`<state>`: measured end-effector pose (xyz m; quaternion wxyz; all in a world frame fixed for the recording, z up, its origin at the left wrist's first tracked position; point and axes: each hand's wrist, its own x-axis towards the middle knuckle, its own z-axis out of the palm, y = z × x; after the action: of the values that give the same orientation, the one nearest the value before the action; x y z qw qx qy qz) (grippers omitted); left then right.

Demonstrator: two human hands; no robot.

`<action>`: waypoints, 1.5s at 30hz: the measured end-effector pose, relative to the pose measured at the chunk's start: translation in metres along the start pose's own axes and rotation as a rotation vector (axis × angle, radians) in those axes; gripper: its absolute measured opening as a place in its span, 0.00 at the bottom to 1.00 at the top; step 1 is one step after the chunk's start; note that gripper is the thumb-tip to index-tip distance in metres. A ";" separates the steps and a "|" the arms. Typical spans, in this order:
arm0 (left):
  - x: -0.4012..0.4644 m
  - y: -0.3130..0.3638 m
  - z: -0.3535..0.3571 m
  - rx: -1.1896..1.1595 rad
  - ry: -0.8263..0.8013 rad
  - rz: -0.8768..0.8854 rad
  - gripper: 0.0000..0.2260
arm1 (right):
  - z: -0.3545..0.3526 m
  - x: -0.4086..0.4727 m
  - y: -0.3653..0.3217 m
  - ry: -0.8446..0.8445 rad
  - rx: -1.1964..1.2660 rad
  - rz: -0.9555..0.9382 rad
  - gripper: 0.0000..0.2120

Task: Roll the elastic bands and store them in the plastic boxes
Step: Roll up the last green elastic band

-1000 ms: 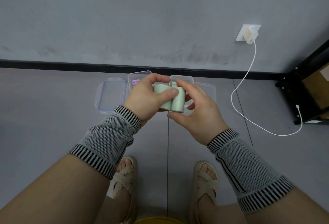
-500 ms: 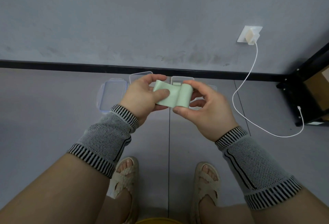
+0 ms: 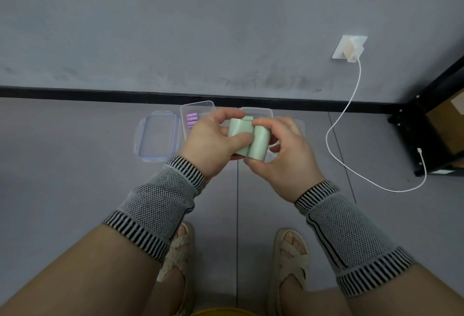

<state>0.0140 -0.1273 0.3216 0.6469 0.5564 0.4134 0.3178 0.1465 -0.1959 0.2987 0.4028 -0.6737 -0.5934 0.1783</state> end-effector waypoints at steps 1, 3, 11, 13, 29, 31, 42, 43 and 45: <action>0.000 -0.001 0.002 -0.003 -0.001 -0.004 0.15 | 0.000 0.000 0.000 0.003 -0.013 0.000 0.27; 0.000 -0.003 0.005 0.004 0.007 -0.012 0.15 | 0.000 0.000 0.001 0.001 -0.029 0.001 0.27; 0.002 0.001 0.003 -0.071 0.026 -0.080 0.15 | 0.003 -0.002 -0.001 -0.020 -0.009 0.001 0.36; 0.002 0.001 0.002 -0.085 0.019 -0.097 0.14 | 0.002 -0.001 -0.002 -0.012 0.006 0.017 0.36; 0.002 0.006 -0.006 -0.134 0.019 -0.099 0.10 | -0.013 0.003 -0.008 -0.035 0.268 0.150 0.28; 0.001 0.005 -0.004 -0.114 0.027 -0.075 0.10 | -0.012 0.003 -0.008 -0.027 0.193 0.128 0.29; -0.004 0.003 0.007 0.056 0.048 0.038 0.15 | -0.006 0.002 -0.002 0.002 -0.086 -0.025 0.26; -0.004 0.002 0.008 0.074 0.044 0.041 0.16 | -0.005 0.002 -0.002 0.009 -0.102 -0.032 0.26; -0.004 0.002 0.008 0.078 0.032 0.035 0.17 | -0.004 0.002 -0.001 0.012 -0.130 -0.037 0.25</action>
<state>0.0199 -0.1343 0.3242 0.6124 0.5831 0.4260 0.3215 0.1490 -0.1956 0.3019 0.3653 -0.6884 -0.6136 0.1277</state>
